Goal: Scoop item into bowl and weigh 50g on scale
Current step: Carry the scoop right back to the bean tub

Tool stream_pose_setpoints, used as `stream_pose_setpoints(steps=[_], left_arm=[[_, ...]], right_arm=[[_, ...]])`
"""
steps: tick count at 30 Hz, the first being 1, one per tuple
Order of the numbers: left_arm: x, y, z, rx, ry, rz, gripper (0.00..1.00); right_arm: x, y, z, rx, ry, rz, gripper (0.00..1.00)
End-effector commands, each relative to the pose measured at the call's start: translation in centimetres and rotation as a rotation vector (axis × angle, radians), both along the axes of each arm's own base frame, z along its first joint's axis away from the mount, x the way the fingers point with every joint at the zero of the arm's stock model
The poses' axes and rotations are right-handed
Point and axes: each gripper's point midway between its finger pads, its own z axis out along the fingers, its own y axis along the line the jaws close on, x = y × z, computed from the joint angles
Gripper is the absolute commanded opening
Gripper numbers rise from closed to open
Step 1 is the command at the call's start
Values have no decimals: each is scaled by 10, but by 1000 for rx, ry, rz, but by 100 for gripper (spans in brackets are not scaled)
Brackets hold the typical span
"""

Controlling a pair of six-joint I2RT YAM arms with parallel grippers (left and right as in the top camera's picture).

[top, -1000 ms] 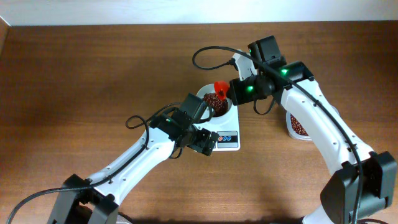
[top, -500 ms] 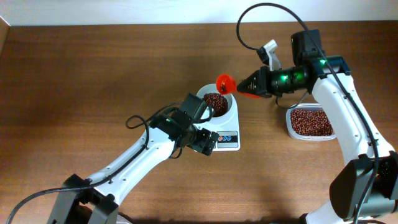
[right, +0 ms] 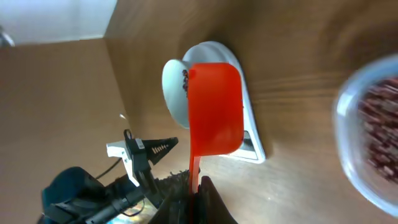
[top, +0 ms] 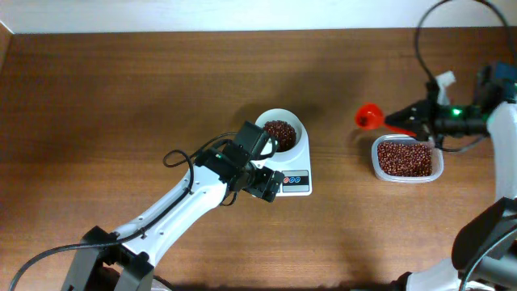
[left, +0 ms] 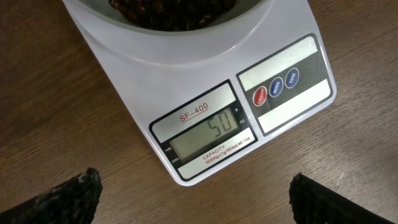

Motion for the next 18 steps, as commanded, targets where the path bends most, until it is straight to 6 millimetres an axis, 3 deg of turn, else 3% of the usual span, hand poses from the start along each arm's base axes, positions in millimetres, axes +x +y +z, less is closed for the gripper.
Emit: stream_pose_setpoints(steps=[1,8,18], left_arm=[[5,1,8,-5,-28,17,99],[11,8,8,34,-58,37,99],[15,5,11,19,-77,37,99]], right_arm=[[-7,-22,6,18,1,-50,4],[-39,-77,-20,-142,139,-136,4],[-54,-103,-42,-314,261,-166,4]])
